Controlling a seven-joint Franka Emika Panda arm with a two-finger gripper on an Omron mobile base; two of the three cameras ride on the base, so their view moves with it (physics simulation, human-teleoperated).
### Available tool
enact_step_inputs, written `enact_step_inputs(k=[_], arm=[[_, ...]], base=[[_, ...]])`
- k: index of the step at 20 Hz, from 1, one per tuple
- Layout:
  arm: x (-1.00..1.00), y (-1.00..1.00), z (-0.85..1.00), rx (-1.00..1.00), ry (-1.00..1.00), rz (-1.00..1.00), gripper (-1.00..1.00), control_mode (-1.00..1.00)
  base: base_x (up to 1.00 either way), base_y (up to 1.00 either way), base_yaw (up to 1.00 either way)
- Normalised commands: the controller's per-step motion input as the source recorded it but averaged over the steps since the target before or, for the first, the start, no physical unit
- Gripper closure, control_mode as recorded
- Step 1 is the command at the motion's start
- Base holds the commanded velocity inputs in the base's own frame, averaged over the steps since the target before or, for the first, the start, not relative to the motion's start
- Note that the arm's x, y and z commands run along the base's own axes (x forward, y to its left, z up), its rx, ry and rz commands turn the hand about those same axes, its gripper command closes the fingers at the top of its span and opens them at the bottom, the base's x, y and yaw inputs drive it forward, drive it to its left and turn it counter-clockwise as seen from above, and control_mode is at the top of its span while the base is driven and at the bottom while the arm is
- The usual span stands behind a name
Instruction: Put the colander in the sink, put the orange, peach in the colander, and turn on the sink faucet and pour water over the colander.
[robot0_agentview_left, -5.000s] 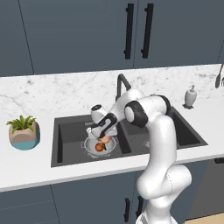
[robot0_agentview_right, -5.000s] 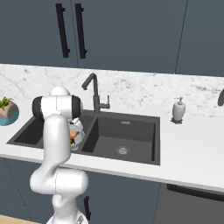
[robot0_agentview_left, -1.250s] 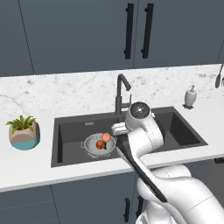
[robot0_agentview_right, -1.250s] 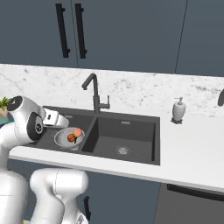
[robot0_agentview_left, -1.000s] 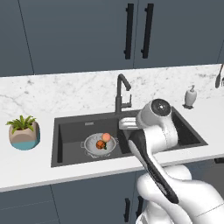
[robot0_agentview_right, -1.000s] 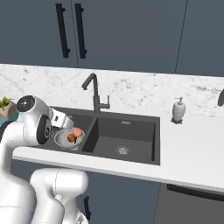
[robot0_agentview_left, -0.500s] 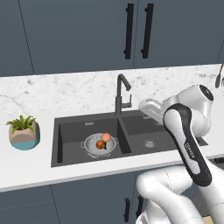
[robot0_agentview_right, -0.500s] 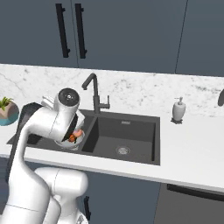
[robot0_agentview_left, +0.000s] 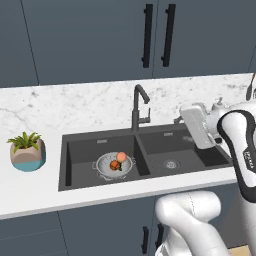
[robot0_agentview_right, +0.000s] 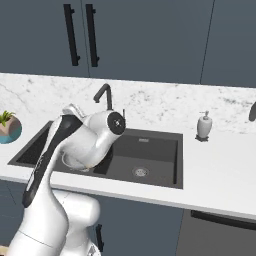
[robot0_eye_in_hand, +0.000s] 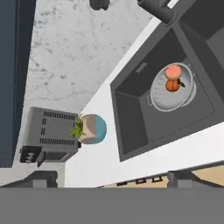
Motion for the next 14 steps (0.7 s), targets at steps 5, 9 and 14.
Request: enact_step_inputs(k=[5, 9, 14], arm=[[0.25, -0.17, 0.00, 0.24, 0.04, 0.00, -1.00, -1.00], [0.47, -0.17, 0.00, 0.19, 0.07, 0.00, -1.00, -1.00], [0.24, -0.16, 0.04, 0.13, 0.09, 0.00, -1.00, -1.00]], base=[[0.00, 0.00, 0.00], [0.00, 0.00, 0.00], [0.00, 0.00, 0.00]])
